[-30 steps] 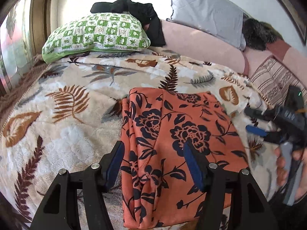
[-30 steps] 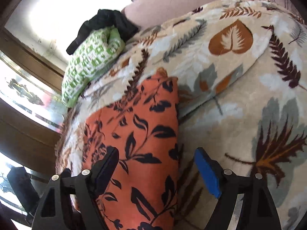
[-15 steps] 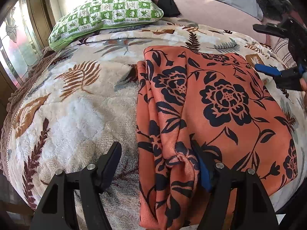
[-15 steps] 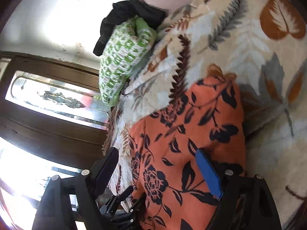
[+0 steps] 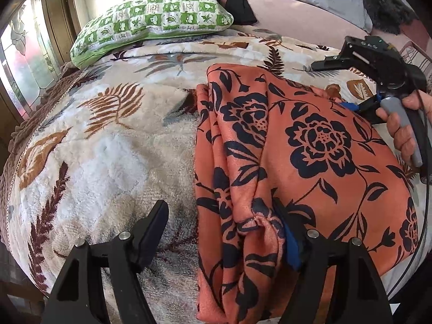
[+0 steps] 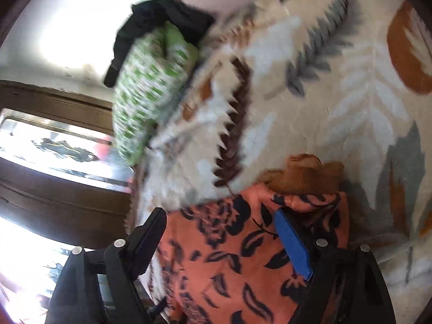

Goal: Fold small clothes

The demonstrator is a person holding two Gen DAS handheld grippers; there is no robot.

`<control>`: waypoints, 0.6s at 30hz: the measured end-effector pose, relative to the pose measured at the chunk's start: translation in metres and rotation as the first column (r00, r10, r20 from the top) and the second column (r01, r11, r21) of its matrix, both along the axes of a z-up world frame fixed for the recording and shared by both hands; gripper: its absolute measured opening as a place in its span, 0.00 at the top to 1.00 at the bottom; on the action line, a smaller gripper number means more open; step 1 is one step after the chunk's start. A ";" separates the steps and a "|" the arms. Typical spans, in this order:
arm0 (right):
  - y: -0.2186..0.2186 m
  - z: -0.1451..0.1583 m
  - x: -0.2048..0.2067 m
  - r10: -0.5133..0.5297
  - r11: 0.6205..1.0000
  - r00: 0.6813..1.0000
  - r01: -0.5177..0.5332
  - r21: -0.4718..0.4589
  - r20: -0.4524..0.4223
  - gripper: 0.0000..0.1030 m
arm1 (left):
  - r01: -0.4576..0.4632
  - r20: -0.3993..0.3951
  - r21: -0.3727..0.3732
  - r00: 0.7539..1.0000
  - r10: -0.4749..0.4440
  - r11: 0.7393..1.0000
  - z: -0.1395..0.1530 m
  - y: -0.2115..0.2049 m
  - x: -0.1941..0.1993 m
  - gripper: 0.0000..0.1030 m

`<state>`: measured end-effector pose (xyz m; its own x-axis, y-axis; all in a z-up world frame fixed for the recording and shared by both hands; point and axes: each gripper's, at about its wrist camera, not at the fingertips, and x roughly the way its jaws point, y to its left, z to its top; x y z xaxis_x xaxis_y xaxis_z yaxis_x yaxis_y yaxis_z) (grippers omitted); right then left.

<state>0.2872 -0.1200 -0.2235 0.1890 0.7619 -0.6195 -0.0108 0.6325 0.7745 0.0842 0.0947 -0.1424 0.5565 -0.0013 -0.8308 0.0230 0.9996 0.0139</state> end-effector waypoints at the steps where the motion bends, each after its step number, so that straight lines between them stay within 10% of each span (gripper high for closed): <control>1: -0.005 0.010 -0.004 -0.018 1.000 0.999 0.018 0.003 0.029 0.18 | 0.004 0.004 -0.011 1.000 -0.004 1.000 0.002 0.002 0.000 0.25; 8: -0.026 0.073 -0.097 0.058 0.979 0.992 -0.078 0.189 0.109 0.18 | 0.001 0.062 -0.063 0.998 0.002 0.998 0.024 0.008 -0.021 0.26; 13: 0.000 0.013 -0.169 0.180 0.973 0.984 -0.176 0.149 -0.012 0.13 | -0.014 -0.060 -0.024 0.998 0.012 1.000 -0.001 0.007 -0.022 0.25; 18: -0.007 0.046 -0.181 0.106 0.970 0.992 -0.118 0.214 0.067 0.12 | -0.013 -0.004 -0.045 1.000 0.013 0.999 0.022 0.011 -0.037 0.26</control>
